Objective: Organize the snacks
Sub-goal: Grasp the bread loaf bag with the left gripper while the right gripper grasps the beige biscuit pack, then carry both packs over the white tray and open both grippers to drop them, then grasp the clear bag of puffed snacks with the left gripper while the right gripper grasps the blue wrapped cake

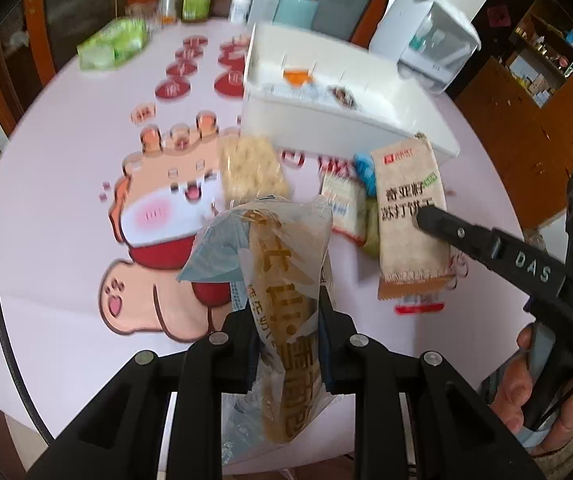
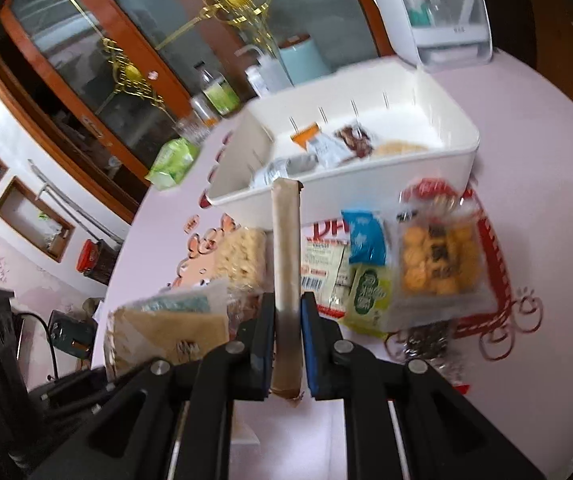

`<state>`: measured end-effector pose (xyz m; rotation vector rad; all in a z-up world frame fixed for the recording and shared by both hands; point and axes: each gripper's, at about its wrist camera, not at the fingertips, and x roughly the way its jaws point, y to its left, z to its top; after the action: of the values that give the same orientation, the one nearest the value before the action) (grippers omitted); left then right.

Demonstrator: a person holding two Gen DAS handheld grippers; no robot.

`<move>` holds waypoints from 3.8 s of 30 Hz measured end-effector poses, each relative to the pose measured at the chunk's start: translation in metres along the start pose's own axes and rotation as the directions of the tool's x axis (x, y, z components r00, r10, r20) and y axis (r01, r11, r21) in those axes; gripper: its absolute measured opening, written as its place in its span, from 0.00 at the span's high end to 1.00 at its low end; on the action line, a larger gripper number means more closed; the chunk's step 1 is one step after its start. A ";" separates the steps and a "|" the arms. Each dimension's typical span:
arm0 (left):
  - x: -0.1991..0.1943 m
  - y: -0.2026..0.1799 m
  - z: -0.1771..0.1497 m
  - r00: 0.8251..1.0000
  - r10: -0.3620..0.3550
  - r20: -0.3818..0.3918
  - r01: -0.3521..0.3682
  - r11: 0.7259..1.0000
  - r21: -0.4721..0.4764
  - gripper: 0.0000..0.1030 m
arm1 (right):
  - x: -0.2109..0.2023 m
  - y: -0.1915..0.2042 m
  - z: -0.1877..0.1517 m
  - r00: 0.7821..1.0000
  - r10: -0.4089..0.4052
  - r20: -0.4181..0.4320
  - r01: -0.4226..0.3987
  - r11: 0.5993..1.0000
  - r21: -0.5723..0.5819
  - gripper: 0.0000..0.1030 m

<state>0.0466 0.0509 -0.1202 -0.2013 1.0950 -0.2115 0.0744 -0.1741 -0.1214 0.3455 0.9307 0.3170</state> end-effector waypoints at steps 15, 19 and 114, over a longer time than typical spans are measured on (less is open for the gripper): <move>-0.073 -0.094 0.046 0.963 0.117 0.244 -0.124 0.992 0.013 0.79 | -0.073 -0.017 0.063 0.986 0.094 0.136 -0.071 0.984 -0.163 0.88; -0.079 -0.110 0.073 0.952 0.137 0.275 -0.156 0.987 0.049 0.79 | -0.077 -0.022 0.092 0.978 0.091 0.190 -0.062 0.986 -0.154 0.88; 0.069 -0.006 0.111 0.970 0.242 -0.016 -0.241 0.969 0.048 0.16 | 0.114 -0.028 0.056 0.954 -0.170 -0.246 0.113 0.967 -0.229 0.63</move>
<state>0.1763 0.0334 -0.1283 -0.0229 1.1247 -0.0201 0.1877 -0.1613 -0.1844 0.0368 1.1662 0.3317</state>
